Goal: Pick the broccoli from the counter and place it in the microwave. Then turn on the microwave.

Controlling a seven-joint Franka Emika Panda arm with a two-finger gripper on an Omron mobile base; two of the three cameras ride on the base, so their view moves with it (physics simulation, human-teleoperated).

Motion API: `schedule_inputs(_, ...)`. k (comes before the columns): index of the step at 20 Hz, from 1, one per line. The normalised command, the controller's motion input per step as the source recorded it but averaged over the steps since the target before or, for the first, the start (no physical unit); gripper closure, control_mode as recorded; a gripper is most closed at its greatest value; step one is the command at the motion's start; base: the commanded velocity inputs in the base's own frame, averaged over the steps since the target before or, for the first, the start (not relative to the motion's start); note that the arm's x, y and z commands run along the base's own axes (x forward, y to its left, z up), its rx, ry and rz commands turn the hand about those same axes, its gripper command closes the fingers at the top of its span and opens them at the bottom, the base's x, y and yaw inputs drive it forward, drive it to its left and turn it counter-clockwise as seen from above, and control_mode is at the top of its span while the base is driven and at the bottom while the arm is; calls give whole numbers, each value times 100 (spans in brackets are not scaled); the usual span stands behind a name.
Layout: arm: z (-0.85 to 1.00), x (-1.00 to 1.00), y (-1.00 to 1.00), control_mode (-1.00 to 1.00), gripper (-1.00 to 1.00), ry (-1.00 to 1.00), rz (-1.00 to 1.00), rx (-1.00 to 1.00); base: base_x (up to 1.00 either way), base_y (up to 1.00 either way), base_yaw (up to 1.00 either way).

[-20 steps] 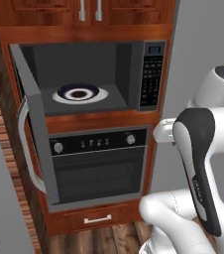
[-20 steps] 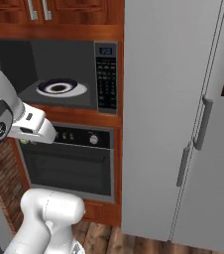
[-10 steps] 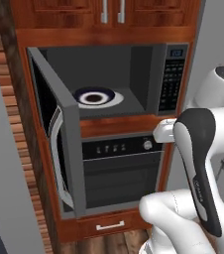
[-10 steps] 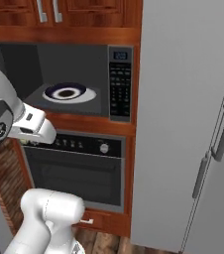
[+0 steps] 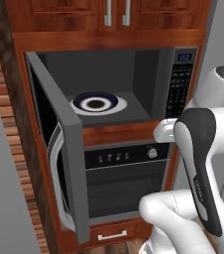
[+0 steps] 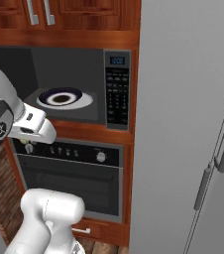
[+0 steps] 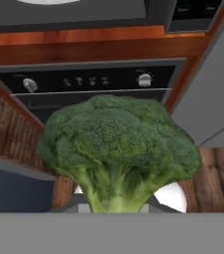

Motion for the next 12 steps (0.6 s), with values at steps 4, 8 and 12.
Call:
schedule_inputs(4, 0, 0, 0, 100, 100, 0, 0, 0, 24, 8, 0)
schedule_inputs(8, 6, 0, 44, -100, 100, 0, 3, -12, 0, 0, 0)
schedule_inputs(12, 3, 11, 58, -100, 100, -7, 13, -15, 0, 0, 0)
